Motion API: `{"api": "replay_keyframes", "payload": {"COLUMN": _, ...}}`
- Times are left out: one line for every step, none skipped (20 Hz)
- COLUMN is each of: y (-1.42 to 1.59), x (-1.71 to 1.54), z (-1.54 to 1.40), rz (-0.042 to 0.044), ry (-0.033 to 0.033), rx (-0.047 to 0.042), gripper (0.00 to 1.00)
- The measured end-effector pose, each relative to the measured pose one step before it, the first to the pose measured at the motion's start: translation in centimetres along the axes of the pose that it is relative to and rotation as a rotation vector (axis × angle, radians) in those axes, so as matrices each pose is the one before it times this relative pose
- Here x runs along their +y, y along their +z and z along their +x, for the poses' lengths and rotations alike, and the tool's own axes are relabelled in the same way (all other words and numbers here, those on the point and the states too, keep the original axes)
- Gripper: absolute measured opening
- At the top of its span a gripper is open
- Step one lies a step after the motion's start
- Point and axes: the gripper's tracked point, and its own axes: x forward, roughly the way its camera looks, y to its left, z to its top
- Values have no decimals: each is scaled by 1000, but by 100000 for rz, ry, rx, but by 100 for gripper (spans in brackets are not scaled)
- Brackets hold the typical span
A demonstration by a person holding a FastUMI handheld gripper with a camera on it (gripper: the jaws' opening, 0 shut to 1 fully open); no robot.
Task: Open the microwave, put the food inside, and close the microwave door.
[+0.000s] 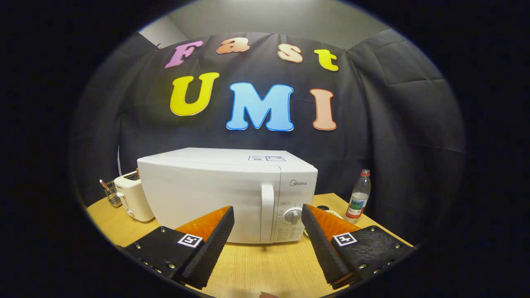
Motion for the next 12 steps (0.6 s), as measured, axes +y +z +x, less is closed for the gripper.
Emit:
{"api": "replay_keyframes", "payload": {"y": -320, "x": -350, "z": 915, "rz": 970, "ry": 151, "rx": 923, "gripper": 99}}
{"api": "replay_keyframes", "payload": {"y": -338, "x": -119, "z": 1114, "rz": 1929, "ry": 430, "rx": 1301, "gripper": 99}}
{"api": "replay_keyframes", "payload": {"y": -584, "x": 40, "z": 1126, "rz": 1938, "ry": 1362, "rx": 1356, "gripper": 99}}
{"api": "replay_keyframes", "payload": {"y": -624, "x": 14, "z": 964, "rz": 1527, "ry": 734, "rx": 2660, "gripper": 99}}
{"api": "replay_keyframes", "payload": {"y": -488, "x": 101, "z": 873, "rz": 1373, "ry": 1391, "rx": 1744, "gripper": 98}}
{"api": "replay_keyframes", "payload": {"y": -405, "x": -11, "z": 775, "rz": 532, "ry": 578, "rx": 1208, "gripper": 96}}
{"api": "replay_keyframes", "payload": {"y": -339, "x": -69, "z": 751, "rz": 11, "ry": 7, "rx": 900, "gripper": 88}}
{"api": "replay_keyframes", "payload": {"y": -221, "x": 338, "z": 688, "rz": -508, "ry": 1206, "rx": 720, "gripper": 83}}
{"api": "replay_keyframes", "payload": {"y": -642, "x": 72, "z": 749, "rz": -1311, "ry": -590, "rx": 1935, "gripper": 83}}
{"api": "replay_keyframes", "payload": {"y": -375, "x": -153, "z": 395, "rz": -1086, "ry": -1150, "rx": 1506, "gripper": 79}}
{"api": "replay_keyframes", "payload": {"y": -109, "x": 25, "z": 174, "rz": -26, "ry": -384, "rx": 220, "gripper": 71}}
{"api": "replay_keyframes", "payload": {"y": 122, "x": 408, "z": 108, "rz": 707, "ry": 1215, "rx": -777, "gripper": 60}}
